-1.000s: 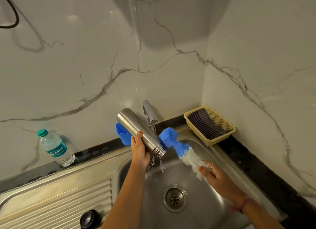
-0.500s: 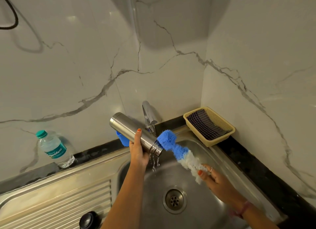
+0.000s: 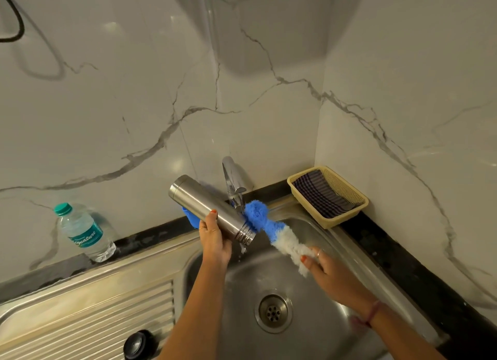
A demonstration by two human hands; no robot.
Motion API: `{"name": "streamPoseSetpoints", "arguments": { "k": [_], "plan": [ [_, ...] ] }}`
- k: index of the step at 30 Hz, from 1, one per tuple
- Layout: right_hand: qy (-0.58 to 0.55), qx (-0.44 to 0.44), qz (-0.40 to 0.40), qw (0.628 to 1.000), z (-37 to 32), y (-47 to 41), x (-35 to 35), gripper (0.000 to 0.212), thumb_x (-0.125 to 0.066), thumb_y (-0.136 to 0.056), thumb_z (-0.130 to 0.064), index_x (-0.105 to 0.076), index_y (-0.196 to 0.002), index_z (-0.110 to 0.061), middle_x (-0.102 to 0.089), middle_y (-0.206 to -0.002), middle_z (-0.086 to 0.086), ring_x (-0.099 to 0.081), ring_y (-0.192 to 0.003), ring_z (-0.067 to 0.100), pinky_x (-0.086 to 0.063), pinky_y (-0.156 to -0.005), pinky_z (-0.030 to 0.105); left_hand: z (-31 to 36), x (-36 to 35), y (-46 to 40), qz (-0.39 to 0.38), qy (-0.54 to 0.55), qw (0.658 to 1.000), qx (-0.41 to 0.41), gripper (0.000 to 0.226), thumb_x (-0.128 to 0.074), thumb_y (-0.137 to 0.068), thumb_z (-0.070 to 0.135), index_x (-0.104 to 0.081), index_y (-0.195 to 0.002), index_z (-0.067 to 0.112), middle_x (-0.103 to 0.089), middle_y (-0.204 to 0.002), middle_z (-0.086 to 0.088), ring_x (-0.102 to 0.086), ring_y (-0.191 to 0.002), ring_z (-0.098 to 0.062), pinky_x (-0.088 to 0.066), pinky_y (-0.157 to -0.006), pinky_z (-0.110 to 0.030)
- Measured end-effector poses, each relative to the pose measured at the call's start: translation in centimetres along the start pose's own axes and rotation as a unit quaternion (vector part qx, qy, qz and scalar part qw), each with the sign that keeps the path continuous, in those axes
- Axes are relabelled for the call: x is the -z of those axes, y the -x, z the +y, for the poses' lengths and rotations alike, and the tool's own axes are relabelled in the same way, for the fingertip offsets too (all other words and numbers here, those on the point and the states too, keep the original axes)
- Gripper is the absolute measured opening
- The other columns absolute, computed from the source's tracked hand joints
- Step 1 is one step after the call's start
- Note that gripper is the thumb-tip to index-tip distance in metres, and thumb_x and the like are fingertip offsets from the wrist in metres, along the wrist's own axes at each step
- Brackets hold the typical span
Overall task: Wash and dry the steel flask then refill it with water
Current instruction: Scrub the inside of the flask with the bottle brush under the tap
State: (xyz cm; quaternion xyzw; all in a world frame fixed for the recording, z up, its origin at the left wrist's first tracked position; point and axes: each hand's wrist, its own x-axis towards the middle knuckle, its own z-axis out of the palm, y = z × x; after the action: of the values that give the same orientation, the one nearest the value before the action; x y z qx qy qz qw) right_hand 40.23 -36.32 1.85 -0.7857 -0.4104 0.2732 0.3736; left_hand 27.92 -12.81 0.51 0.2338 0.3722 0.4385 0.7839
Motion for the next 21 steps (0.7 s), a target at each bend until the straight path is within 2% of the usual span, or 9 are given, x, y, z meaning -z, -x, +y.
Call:
{"name": "streamPoseSetpoints", "arguments": {
  "k": [3,5,7,9,14,19,21],
  "plan": [
    [0.052,0.005,-0.004,0.999,-1.4,-0.1,0.0,0.048,-0.038,-0.099,-0.043,-0.040,-0.141,-0.020,-0.066,-0.111,-0.003,-0.064,-0.092,0.007,-0.054,-0.080,0.023,0.0,-0.2,0.4,0.023,0.010,1.000,-0.005,0.049,-0.067,-0.092,0.023,-0.041,-0.133,0.021,-0.059,-0.127,-0.016,-0.063,-0.111,-0.034,-0.050,-0.098,-0.056],
    [0.085,0.012,0.000,0.996,-2.2,0.5,0.0,0.049,-0.037,-0.100,-0.041,-0.037,-0.143,-0.019,-0.066,-0.113,-0.001,-0.062,-0.090,0.004,-0.050,-0.074,0.013,0.1,-0.3,0.5,0.040,0.036,0.999,-0.009,0.065,-0.075,-0.085,0.023,-0.038,-0.137,0.025,-0.061,-0.122,-0.013,-0.065,-0.107,-0.033,-0.054,-0.093,-0.054],
    [0.108,0.024,0.007,0.994,-2.9,1.1,0.0,0.049,-0.037,-0.100,-0.041,-0.036,-0.144,-0.019,-0.067,-0.114,0.000,-0.061,-0.088,0.002,-0.045,-0.068,0.008,0.1,-0.2,0.2,0.044,0.053,0.997,-0.017,0.075,-0.079,-0.081,0.022,-0.036,-0.142,0.027,-0.061,-0.125,-0.012,-0.065,-0.109,-0.032,-0.054,-0.094,-0.054],
    [0.116,0.033,0.011,0.993,-3.5,1.1,0.0,0.049,-0.037,-0.100,-0.040,-0.037,-0.144,-0.019,-0.067,-0.115,0.001,-0.063,-0.092,0.006,-0.046,-0.071,0.010,-0.1,-0.1,0.3,0.036,0.054,0.998,-0.018,0.072,-0.077,-0.083,0.021,-0.037,-0.143,0.027,-0.060,-0.129,-0.012,-0.064,-0.113,-0.032,-0.051,-0.099,-0.055],
    [0.133,0.008,0.026,0.991,-5.1,-0.5,-0.2,0.042,-0.034,-0.102,-0.037,-0.040,-0.140,-0.018,-0.065,-0.119,0.005,-0.063,-0.102,0.015,-0.042,-0.074,0.018,-0.9,0.0,0.7,0.009,0.032,0.999,-0.033,0.048,-0.072,-0.088,0.020,-0.049,-0.130,0.027,-0.061,-0.130,-0.011,-0.060,-0.119,-0.032,-0.045,-0.106,-0.058],
    [0.156,0.001,0.046,0.987,-5.4,0.9,-0.5,0.041,-0.033,-0.102,-0.037,-0.041,-0.138,-0.019,-0.064,-0.120,0.004,-0.063,-0.103,0.016,-0.046,-0.079,0.022,-0.4,0.1,0.9,0.024,0.049,0.998,-0.020,0.043,-0.064,-0.094,0.025,-0.043,-0.131,0.025,-0.059,-0.128,-0.015,-0.061,-0.114,-0.034,-0.047,-0.103,-0.059],
    [0.150,-0.014,0.044,0.988,-5.3,0.9,-0.8,0.039,-0.033,-0.102,-0.038,-0.043,-0.135,-0.020,-0.065,-0.118,0.004,-0.063,-0.102,0.017,-0.050,-0.083,0.027,-0.5,-0.1,1.1,0.033,0.077,0.997,-0.006,0.052,-0.064,-0.093,0.028,-0.039,-0.138,0.024,-0.059,-0.131,-0.017,-0.062,-0.114,-0.035,-0.048,-0.102,-0.058]
  ]
}}
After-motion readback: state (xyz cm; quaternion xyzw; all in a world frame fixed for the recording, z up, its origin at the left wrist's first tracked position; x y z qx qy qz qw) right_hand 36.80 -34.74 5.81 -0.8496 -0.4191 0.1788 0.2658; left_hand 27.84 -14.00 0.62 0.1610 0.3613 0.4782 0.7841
